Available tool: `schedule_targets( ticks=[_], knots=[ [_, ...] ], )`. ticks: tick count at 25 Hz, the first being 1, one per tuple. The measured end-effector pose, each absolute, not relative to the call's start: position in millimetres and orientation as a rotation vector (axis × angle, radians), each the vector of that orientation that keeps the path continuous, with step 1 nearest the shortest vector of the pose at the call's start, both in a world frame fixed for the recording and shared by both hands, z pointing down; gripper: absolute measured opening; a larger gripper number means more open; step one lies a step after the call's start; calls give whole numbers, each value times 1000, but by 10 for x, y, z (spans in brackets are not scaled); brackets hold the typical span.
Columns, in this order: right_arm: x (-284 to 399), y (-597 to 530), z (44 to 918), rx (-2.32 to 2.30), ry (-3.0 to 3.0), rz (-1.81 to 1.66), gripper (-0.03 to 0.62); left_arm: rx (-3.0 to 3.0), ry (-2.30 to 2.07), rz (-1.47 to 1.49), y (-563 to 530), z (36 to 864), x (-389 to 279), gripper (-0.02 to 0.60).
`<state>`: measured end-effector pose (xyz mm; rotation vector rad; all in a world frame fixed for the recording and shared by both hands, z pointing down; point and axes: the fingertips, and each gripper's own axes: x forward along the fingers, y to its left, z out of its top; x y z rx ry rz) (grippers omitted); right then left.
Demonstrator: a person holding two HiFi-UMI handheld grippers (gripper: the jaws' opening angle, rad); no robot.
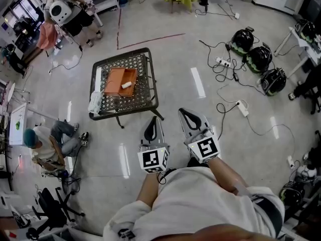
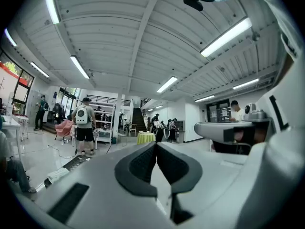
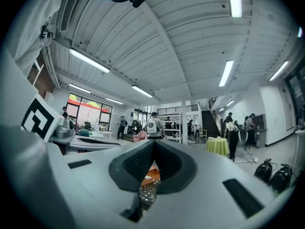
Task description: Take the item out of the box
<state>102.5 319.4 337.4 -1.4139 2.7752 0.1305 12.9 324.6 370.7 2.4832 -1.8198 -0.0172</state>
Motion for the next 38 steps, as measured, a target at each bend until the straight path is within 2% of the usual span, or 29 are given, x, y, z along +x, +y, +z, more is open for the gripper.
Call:
schedule_targets(
  ticks=[10, 21, 38],
  knots=[
    [1111, 3049, 3387, -1394, 2786, 149, 5, 2467, -1838, 3, 3119, 3720, 238, 9],
    [1688, 2701, 3472, -1309, 2800, 109, 5, 2435, -1884, 64, 2858, 3829, 824, 9],
    [1751, 2393, 3650, -1237, 2839, 55, 5, 2372, -1911, 165, 2583, 4016, 919, 9]
  ],
)
